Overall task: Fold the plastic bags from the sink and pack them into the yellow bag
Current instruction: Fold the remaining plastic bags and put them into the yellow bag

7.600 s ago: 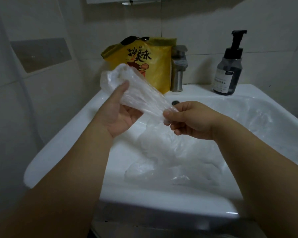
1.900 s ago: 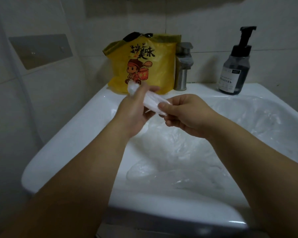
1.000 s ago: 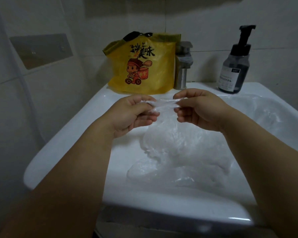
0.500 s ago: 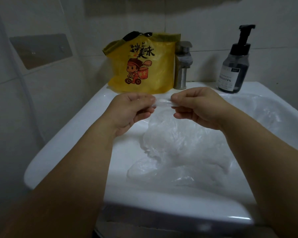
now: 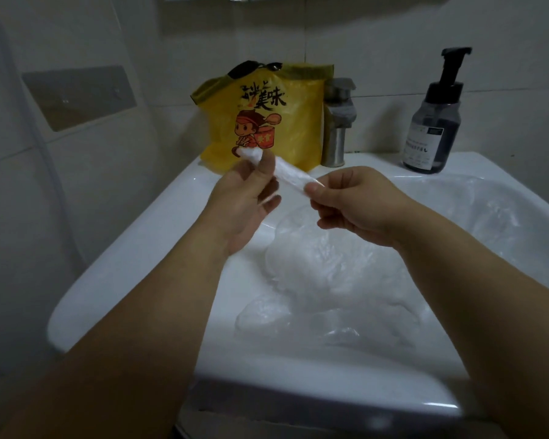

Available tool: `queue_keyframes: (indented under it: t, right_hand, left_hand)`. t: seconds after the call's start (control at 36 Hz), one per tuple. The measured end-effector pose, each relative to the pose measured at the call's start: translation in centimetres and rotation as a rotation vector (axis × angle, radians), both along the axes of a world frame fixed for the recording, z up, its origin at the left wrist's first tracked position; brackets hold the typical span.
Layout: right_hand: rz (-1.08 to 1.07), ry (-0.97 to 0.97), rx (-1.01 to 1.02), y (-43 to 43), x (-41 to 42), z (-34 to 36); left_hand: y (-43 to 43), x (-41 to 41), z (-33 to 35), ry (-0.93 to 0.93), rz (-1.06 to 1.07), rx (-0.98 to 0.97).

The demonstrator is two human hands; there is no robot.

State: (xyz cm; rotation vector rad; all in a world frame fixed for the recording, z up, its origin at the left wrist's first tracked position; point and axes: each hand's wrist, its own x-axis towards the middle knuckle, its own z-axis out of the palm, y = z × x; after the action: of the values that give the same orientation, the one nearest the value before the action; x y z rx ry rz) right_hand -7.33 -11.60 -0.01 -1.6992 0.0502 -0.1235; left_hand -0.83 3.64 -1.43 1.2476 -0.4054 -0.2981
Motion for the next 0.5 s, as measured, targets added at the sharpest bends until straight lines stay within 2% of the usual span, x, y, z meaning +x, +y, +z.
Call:
queue_keyframes:
  t: [0.08, 0.14, 0.31, 0.42, 0.5]
  right_hand:
    - [0.048, -0.061, 0.055, 1.0, -0.1, -0.1]
    - [0.073, -0.057, 0.064, 1.3, -0.2, -0.3]
    - [0.135, 0.001, -0.01, 1.3, -0.1, -0.9]
    - [0.153, 0.029, 0.028, 0.9, -0.1, -0.7]
    - [0.136, 0.064, 0.027, 0.7, -0.1, -0.5]
  left_hand:
    - [-0.9, -0.9, -1.0, -0.054, -0.198, 0.253]
    - [-1.8, -1.6, -1.3, -0.105, -0.252, 0.341]
    - [-2.6, -1.5, -1.0, -0.053, -0.107, 0.304]
    - [-2.3, -1.0, -0.6, -0.048, -0.041, 0.229]
    - [-1.9, -0.4, -0.2, -0.052, 0.144, 0.223]
